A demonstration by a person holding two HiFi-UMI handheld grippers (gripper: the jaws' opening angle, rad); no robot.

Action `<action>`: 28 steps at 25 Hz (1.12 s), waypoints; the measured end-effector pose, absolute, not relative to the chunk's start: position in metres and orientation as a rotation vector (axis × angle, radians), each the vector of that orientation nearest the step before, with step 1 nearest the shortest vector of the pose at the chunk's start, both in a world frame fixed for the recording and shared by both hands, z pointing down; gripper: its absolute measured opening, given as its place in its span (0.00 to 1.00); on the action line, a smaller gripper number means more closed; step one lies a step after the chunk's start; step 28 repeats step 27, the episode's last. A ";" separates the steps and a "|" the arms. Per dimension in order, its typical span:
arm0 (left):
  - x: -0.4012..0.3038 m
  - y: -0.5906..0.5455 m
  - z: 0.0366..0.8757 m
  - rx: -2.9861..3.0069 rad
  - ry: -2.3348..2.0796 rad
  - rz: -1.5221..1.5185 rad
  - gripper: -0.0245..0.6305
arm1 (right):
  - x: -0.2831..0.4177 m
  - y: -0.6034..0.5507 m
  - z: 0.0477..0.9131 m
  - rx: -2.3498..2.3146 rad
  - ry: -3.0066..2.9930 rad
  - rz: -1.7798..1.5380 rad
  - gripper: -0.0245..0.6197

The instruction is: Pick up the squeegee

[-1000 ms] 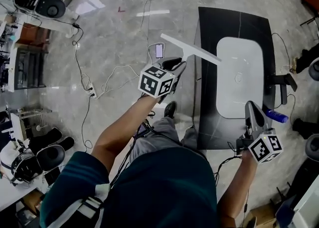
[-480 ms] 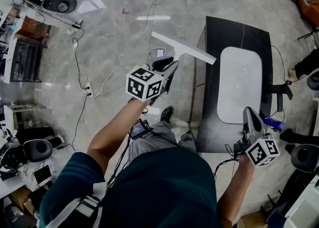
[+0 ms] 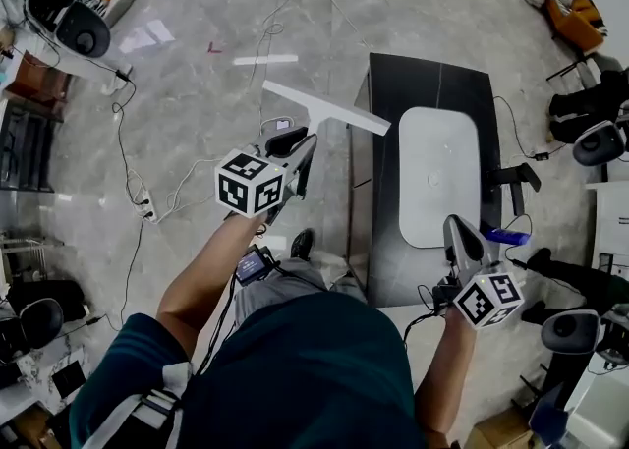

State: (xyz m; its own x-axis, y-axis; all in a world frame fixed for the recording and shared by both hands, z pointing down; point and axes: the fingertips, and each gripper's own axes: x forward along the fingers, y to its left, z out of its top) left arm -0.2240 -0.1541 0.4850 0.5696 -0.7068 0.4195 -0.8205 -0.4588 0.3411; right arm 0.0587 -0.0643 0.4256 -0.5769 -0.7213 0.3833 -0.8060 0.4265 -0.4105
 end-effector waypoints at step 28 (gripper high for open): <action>-0.223 -0.176 0.439 2.387 -1.132 0.280 0.15 | 0.055 -0.049 0.399 1.536 -2.444 0.810 0.05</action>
